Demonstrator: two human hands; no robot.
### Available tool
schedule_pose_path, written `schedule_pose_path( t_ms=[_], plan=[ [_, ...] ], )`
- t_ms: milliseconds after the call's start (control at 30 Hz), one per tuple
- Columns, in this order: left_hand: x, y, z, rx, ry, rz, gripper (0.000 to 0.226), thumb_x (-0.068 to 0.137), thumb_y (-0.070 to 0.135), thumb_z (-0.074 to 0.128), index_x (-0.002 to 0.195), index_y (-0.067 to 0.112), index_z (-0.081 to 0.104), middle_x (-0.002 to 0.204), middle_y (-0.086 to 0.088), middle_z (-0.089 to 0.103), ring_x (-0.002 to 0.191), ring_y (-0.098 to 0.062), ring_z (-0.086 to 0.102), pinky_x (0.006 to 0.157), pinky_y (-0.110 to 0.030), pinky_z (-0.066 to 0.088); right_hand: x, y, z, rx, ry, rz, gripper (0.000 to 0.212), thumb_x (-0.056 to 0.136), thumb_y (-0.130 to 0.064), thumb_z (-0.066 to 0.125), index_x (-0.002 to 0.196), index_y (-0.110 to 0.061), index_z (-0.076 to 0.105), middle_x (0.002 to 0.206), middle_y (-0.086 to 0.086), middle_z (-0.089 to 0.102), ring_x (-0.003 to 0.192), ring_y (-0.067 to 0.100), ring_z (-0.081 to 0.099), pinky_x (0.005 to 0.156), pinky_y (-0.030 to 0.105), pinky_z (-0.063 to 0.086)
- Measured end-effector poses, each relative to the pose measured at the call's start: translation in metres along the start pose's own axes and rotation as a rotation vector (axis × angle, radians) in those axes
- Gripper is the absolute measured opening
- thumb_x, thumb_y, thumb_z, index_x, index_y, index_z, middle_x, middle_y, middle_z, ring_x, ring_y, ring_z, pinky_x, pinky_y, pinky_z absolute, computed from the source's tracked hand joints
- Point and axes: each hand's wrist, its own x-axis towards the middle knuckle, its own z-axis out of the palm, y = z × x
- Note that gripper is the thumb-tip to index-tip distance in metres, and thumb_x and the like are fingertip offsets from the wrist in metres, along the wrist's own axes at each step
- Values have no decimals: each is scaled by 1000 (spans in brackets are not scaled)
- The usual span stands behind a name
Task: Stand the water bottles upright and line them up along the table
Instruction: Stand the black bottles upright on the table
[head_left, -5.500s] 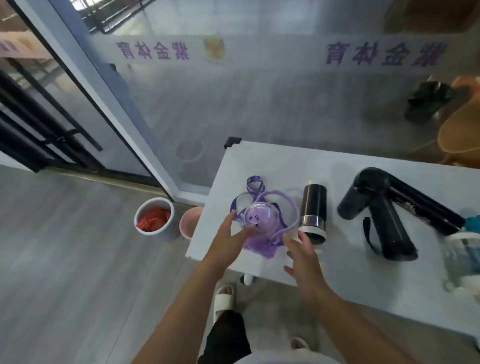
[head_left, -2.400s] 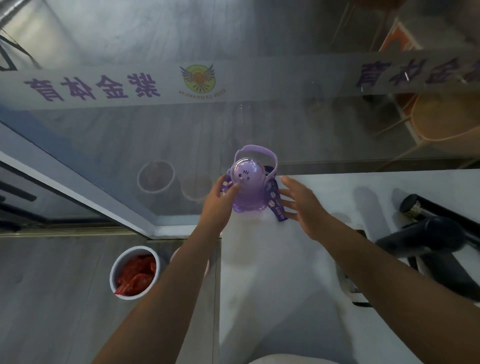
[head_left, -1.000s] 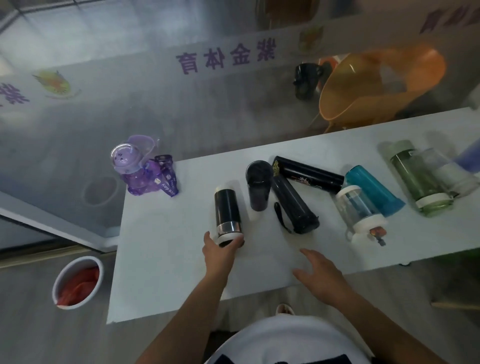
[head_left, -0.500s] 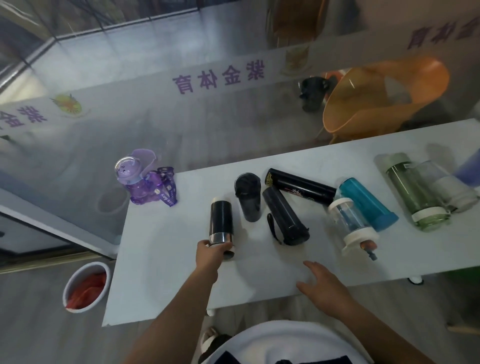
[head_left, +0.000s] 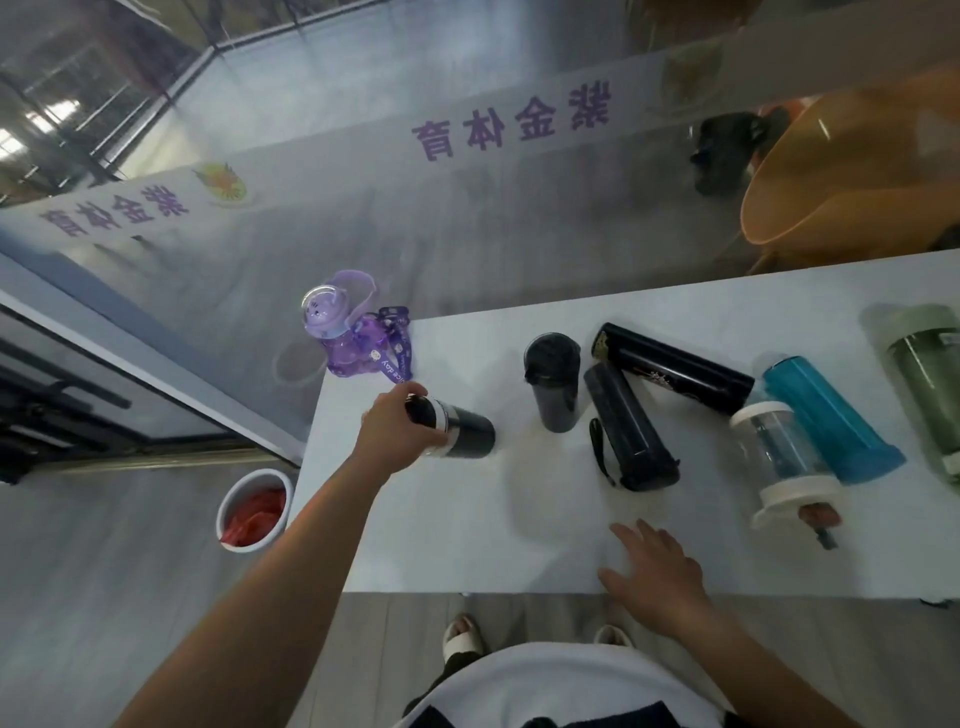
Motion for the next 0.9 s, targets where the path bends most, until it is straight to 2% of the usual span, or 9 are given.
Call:
schedule_pose_path(
  t_ms=[100, 200, 500, 600, 633, 767, 833, 900],
  plan=[
    [6, 9, -5, 140, -31, 60, 61, 66, 18, 76, 123, 30, 57, 113, 0, 53, 112, -29, 48, 81, -41, 57, 3, 2, 4, -7, 12, 18, 69, 88, -56, 40, 150, -34, 18, 161, -2, 11, 147, 24, 10, 113, 49, 20],
    [8, 10, -5, 253, -51, 99, 64, 66, 20, 76, 125, 30, 55, 118, -1, 54, 114, -30, 47, 87, -46, 55, 3, 5, 7, 0, 43, 14, 65, 85, -52, 41, 146, -34, 25, 157, -7, 18, 144, 20, 15, 110, 49, 24],
    [13, -1, -6, 344, -122, 188, 66, 74, 26, 76, 133, 31, 47, 135, -2, 47, 118, -28, 46, 91, -43, 53, -1, 2, 9, 15, 63, 35, 59, 87, -46, 40, 144, -34, 29, 156, -9, 20, 145, 19, 14, 110, 50, 27],
    [17, 7, -10, 368, -191, 161, 69, 76, 29, 75, 138, 31, 44, 137, -6, 45, 122, -31, 44, 87, -39, 52, 0, 1, 4, 63, 44, 51, 61, 85, -45, 43, 143, -33, 30, 152, -10, 27, 142, 18, 21, 108, 49, 29],
    [18, 10, -11, 370, -201, 153, 70, 77, 30, 74, 140, 30, 43, 140, -6, 44, 125, -32, 41, 91, -40, 50, 0, 1, 1, 99, 36, 62, 61, 85, -45, 45, 144, -33, 30, 152, -9, 30, 141, 18, 25, 109, 48, 30],
    [9, 33, -9, 386, -58, 215, 71, 83, 40, 70, 145, 33, 37, 157, -4, 30, 144, -32, 22, 115, -50, 27, -1, 4, -19, 361, 28, 102, 58, 88, -42, 57, 142, -27, 40, 148, 1, 43, 130, 23, 45, 104, 37, 38],
    [-5, 42, 1, 340, 48, 270, 69, 85, 41, 69, 145, 35, 36, 161, -3, 21, 149, -30, 13, 118, -49, 18, -2, 7, -31, 475, 66, 121, 53, 88, -41, 60, 137, -26, 46, 144, 4, 47, 126, 24, 48, 96, 33, 41],
    [-23, 41, 19, 198, 166, 351, 67, 86, 36, 69, 145, 31, 38, 162, -3, 18, 149, -27, 12, 119, -45, 16, -3, 11, -44, 501, 131, 122, 51, 87, -41, 63, 134, -26, 50, 139, 6, 51, 122, 25, 51, 95, 35, 43]
  ],
)
